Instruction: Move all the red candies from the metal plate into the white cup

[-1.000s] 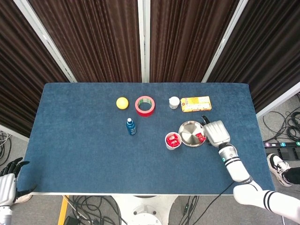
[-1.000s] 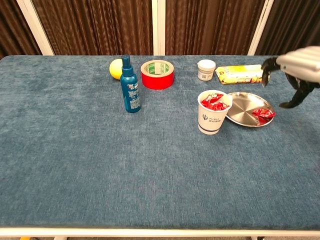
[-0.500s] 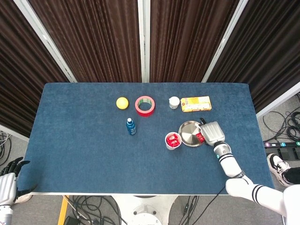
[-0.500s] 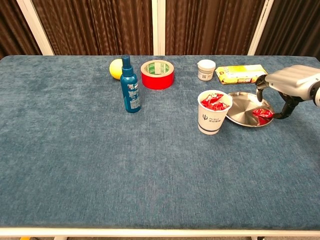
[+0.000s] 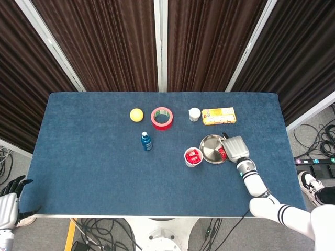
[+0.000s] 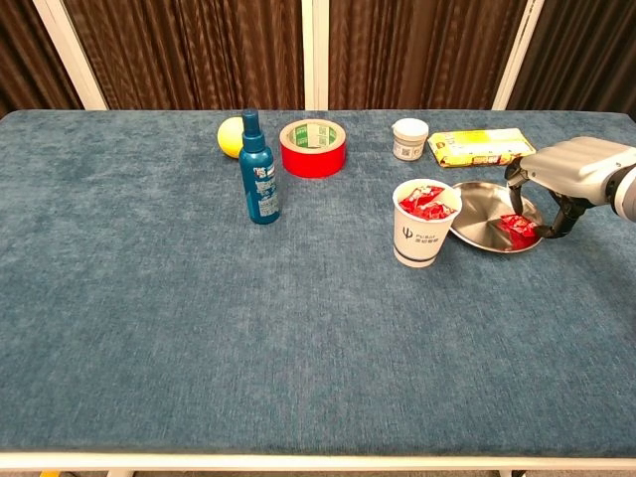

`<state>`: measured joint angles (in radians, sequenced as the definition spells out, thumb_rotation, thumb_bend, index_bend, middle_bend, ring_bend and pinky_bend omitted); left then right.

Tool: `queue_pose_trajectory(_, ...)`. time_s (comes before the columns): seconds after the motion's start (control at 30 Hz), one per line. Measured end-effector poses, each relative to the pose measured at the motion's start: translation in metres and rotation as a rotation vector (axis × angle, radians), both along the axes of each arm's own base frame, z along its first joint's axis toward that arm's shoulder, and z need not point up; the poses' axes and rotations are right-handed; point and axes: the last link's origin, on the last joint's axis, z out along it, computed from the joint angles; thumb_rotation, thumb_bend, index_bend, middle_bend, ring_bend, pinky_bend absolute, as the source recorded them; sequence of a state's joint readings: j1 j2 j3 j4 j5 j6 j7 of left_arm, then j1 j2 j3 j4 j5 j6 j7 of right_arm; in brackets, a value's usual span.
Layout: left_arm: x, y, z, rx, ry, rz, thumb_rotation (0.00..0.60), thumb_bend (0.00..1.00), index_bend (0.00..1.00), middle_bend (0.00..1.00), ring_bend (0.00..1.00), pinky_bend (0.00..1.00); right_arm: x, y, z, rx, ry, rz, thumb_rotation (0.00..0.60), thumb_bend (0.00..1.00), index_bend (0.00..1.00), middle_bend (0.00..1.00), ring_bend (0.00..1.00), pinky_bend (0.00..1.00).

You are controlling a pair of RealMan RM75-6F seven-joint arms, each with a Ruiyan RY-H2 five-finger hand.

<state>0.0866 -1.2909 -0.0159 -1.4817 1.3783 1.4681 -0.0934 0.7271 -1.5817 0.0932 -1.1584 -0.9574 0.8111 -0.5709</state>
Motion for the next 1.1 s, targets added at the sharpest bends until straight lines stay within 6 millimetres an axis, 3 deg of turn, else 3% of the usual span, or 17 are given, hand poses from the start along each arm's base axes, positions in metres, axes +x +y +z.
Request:
queue_pose_trajectory(0.67, -0.004, -0.001, 0.001, 0.003, -0.003, 0.008, 0.6, 0.04, 0.3, 0.22, 0.14, 0.19, 0.009, -0.002, -0.007, 0.013, 0.002, 0.021, 0.6, 0.23, 0.37, 0.14, 0.6, 1.0)
queue_pose_trajectory(0.93, -0.005, -0.003, 0.001, 0.006, -0.006, 0.01, 0.6, 0.04, 0.3, 0.22, 0.14, 0.19, 0.009, -0.002, -0.01, 0.007, 0.012, 0.023, 0.6, 0.32, 0.54, 0.16, 0.6, 1.0)
queue_pose_trajectory(1.1, -0.005, -0.002, 0.002, 0.008, -0.004, 0.009, 0.6, 0.04, 0.3, 0.22, 0.14, 0.19, 0.012, -0.003, -0.006, -0.016, -0.011, 0.033, 0.6, 0.33, 0.57, 0.16, 0.6, 1.0)
